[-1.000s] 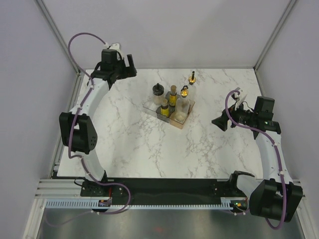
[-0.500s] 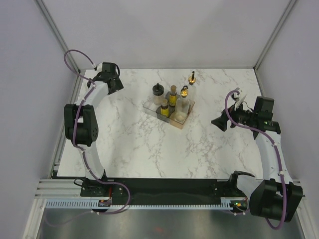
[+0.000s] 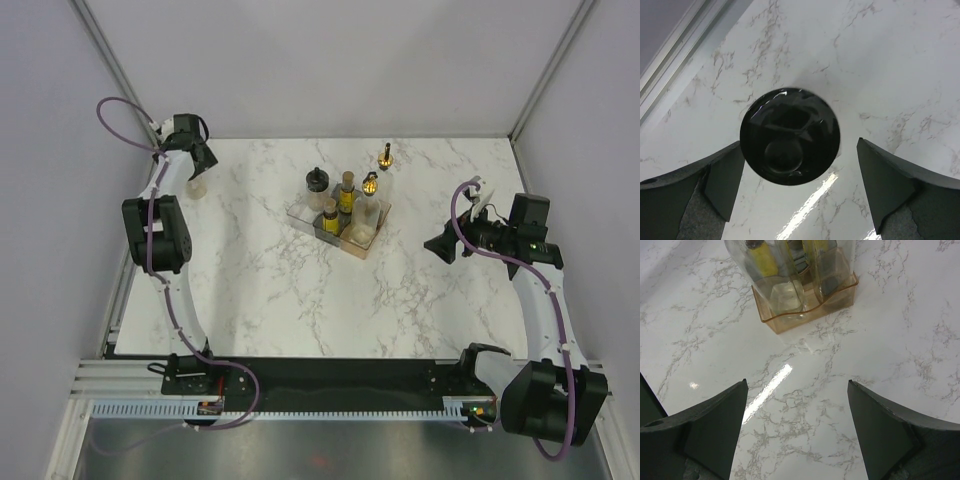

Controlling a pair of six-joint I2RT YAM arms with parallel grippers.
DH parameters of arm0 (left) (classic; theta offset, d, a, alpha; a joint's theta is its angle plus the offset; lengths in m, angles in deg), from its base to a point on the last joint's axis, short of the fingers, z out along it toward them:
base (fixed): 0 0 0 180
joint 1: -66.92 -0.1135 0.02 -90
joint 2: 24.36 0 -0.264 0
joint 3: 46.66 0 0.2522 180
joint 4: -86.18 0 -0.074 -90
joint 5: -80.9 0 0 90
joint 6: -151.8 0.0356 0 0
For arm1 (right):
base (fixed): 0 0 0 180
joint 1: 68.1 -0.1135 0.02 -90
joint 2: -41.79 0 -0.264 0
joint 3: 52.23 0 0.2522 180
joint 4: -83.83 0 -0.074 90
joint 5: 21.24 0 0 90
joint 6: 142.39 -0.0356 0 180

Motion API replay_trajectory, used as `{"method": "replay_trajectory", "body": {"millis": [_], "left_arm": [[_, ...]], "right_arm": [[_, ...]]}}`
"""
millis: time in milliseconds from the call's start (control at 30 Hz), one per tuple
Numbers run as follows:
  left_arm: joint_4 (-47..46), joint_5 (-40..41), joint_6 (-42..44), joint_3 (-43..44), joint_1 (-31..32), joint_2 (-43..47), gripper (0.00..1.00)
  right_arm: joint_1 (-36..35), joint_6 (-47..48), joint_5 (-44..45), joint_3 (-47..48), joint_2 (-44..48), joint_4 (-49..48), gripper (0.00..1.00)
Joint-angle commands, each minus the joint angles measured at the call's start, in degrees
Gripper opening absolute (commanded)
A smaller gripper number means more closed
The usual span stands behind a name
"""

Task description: Organize the condiment bottles

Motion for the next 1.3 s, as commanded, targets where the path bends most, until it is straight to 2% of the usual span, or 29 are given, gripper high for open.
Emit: {"method": "replay_trajectory", "body": {"millis": [0, 100, 300, 433, 533, 567, 600, 667, 700, 733, 767, 900, 1100, 1133, 1267], "left_arm": [[-1.1, 0.1, 3.5, 7.0, 0.2, -2.4, 0.99], [-0.9, 0.9, 5.7, 10.6, 0.3, -4.4, 0.99], [-0.9, 1.0, 5.7, 11.6, -0.5, -5.7, 0.97], [-0.9, 0.0, 6.3, 11.8, -0.9, -5.9, 0.90], [-1.0, -1.0, 6.3, 11.5, -1.0, -5.7, 0.76], [-1.0, -1.6, 6.4, 11.5, -1.1, -5.7, 0.69], [-1.1, -1.9, 6.8, 11.2, -1.0, -5.4, 0.53], [-1.0, -2.2, 6.9, 10.5, -1.1, -4.7, 0.33], [-1.1, -2.3, 6.8, 10.1, -1.1, -4.3, 0.13], [-1.1, -2.5, 6.8, 9.6, -1.1, -3.1, 0.05], [-1.2, -3.6, 6.9, 8.5, -1.2, -2.4, 0.02], [-2.9, -9.5, 6.8, 3.2, -1.1, 3.1, 0.02], [-13.7, -29.1, 7.2, -11.8, -0.5, 15.2, 0.02], [-14.9, -34.5, 7.1, -14.9, -0.4, 16.6, 0.02], [-17.1, -41.3, 7.7, -19.8, 1.9, 21.4, 0.02]], "right_arm": [[-0.2, 1.6, -0.7, 1.6, 0.0, -0.4, 0.90], [-0.4, 1.7, -0.6, 1.6, -0.2, -0.4, 0.90], [-0.6, 1.8, -0.1, 1.6, -0.5, -0.4, 0.90], [-0.7, 1.9, 0.1, 1.6, -0.6, -0.4, 0.90], [-0.7, 1.9, 0.2, 1.6, -0.7, -0.3, 0.90], [-0.7, 1.9, 0.2, 1.6, -0.7, -0.3, 0.90], [-0.7, 2.0, 0.4, 1.6, -0.7, -0.3, 0.90], [-0.7, 2.0, 0.5, 1.6, -0.6, -0.3, 0.90], [-0.7, 2.0, 0.5, 1.6, -0.6, -0.3, 0.90], [-0.7, 2.0, 0.5, 1.6, -0.6, -0.3, 0.90], [-0.7, 2.0, 0.5, 1.7, -0.5, -0.3, 0.90], [-0.7, 2.0, 0.3, 1.7, -0.3, -0.3, 0.90], [-0.7, 2.0, 0.4, 1.7, -0.1, -0.3, 0.90], [-0.7, 2.0, 0.4, 1.7, -0.1, -0.2, 0.90], [-0.7, 2.1, 0.2, 1.7, 0.2, -0.2, 0.90]]}}
